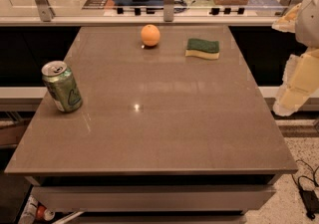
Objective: Move sponge near green can
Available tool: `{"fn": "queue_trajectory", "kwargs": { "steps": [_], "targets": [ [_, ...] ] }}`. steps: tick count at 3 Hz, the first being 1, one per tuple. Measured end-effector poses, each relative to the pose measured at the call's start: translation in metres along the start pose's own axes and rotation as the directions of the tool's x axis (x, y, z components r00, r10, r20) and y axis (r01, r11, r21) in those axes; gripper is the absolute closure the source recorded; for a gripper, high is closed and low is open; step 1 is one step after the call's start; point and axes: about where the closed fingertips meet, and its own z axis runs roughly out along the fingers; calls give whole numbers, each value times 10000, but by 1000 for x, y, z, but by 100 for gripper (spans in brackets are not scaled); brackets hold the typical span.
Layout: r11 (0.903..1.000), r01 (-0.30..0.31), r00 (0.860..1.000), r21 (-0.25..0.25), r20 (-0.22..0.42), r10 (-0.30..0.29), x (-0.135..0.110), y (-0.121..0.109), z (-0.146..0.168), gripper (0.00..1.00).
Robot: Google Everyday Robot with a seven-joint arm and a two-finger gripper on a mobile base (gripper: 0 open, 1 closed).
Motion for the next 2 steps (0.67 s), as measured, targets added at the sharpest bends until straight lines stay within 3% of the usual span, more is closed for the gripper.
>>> {"fn": "queue_trajectory", "kwargs": {
  "steps": [1,2],
  "targets": [
    [10000,-25,9970,80,769,19,-7,-25,4,0],
    [9996,-147,9768,225,2138,95,-15,-70,9,0]
  ]
}}
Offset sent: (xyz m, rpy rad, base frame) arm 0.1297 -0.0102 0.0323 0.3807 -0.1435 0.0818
